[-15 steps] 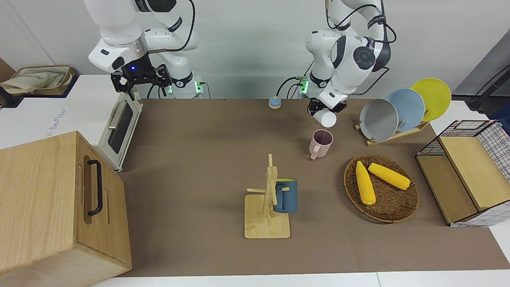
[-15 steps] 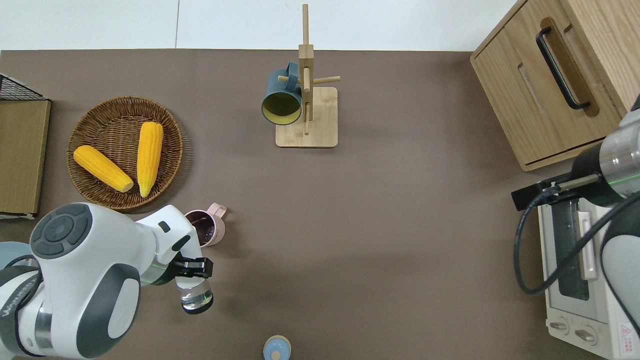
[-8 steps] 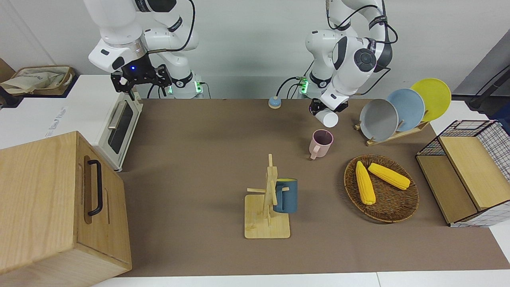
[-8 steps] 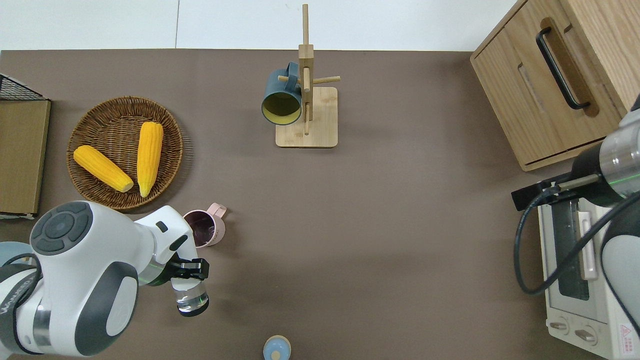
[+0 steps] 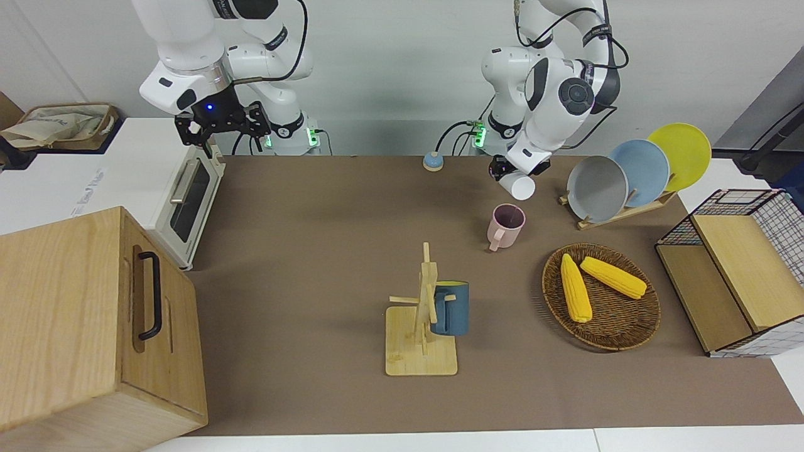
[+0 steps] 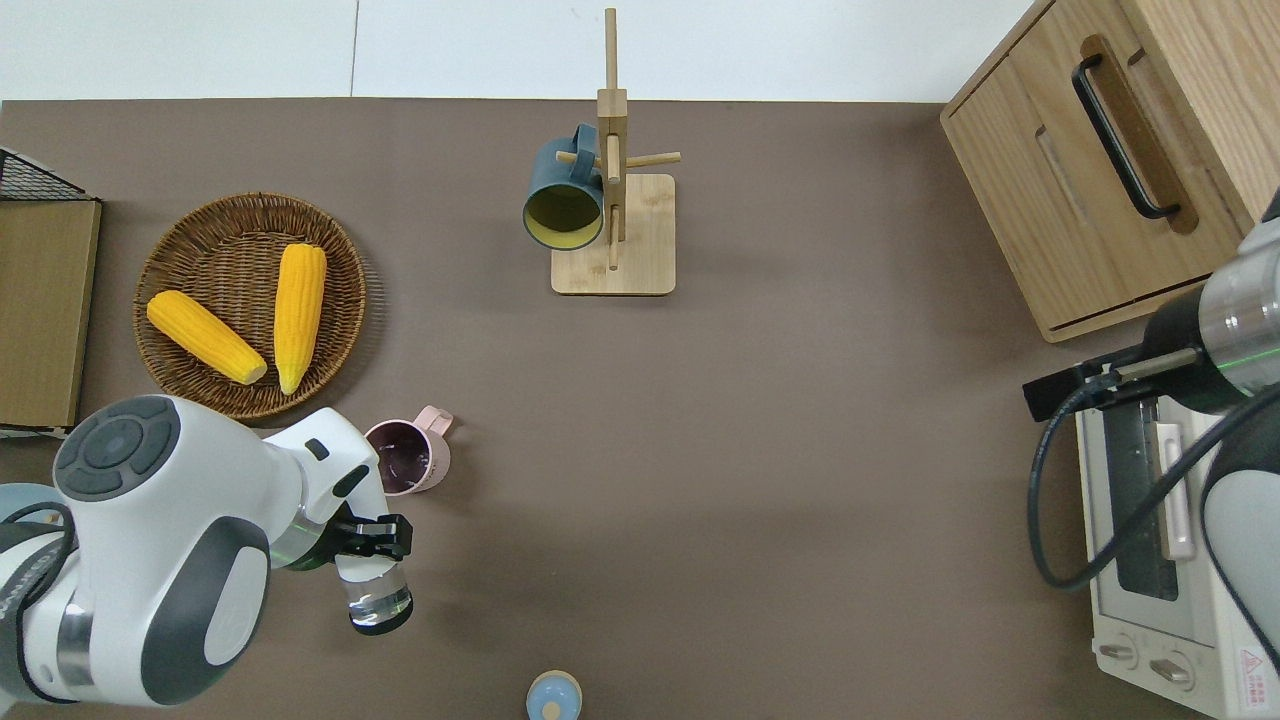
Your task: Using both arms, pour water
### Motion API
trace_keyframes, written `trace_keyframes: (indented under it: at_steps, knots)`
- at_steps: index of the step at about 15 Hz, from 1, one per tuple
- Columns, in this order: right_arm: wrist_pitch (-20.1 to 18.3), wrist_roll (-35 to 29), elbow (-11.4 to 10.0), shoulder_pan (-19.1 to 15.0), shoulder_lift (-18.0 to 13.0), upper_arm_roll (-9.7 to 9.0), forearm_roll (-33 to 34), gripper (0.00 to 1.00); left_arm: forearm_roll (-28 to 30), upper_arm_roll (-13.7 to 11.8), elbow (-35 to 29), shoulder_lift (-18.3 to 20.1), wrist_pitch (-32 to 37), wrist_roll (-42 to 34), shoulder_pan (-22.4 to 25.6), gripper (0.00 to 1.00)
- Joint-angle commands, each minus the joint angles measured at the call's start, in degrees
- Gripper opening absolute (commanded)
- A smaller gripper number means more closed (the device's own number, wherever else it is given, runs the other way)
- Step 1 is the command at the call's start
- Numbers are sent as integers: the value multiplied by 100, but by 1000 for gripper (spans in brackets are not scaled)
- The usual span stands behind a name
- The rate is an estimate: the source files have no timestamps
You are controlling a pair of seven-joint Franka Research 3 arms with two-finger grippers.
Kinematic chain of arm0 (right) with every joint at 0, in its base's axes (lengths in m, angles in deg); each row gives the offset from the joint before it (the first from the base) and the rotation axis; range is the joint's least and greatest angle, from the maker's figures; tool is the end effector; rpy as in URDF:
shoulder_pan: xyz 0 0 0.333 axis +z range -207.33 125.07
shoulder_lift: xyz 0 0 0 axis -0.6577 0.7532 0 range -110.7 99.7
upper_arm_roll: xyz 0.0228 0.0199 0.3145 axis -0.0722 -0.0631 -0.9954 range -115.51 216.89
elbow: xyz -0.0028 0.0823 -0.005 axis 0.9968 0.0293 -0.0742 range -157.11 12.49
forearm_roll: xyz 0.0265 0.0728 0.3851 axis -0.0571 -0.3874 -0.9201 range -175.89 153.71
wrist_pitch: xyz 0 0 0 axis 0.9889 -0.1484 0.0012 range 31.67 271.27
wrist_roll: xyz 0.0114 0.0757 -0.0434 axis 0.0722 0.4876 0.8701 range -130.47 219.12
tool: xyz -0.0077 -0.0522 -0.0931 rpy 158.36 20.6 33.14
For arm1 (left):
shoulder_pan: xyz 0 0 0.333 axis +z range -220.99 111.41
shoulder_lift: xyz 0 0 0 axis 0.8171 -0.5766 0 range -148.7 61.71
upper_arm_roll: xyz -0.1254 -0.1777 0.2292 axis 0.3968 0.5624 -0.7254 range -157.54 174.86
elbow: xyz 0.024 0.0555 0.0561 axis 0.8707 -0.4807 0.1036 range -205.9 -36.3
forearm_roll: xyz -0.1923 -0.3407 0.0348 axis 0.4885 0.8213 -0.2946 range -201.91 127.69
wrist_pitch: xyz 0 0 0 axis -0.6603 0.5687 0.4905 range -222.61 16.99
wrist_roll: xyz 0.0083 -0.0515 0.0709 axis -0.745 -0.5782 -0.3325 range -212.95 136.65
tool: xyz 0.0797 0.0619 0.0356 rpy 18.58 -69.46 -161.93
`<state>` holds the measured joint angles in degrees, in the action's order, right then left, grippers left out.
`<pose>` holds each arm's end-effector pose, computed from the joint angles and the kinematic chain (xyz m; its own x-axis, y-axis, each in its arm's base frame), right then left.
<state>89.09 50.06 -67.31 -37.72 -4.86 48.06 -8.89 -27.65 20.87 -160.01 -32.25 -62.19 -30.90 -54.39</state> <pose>0.5422 0.0526 0.6360 0.9766 0.1988 -0.0822 0.2018 -0.9790 0.0296 0.4409 -0.1075 0.4163 0.9624 -0.0173 -0.2711 0.0014 -0.9976 0.0686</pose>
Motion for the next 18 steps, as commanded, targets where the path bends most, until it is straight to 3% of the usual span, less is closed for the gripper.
trace_keyframes:
  at_steps: [1, 18]
  knots:
    - [1, 60, 11, -33, -29, -10, -88, 985, -85, -25, 402, -167, 339, 250, -5, 0]
    - [9, 60, 11, -33, -29, -10, -88, 985, -103, -25, 719, -299, 910, 259, -40, 0]
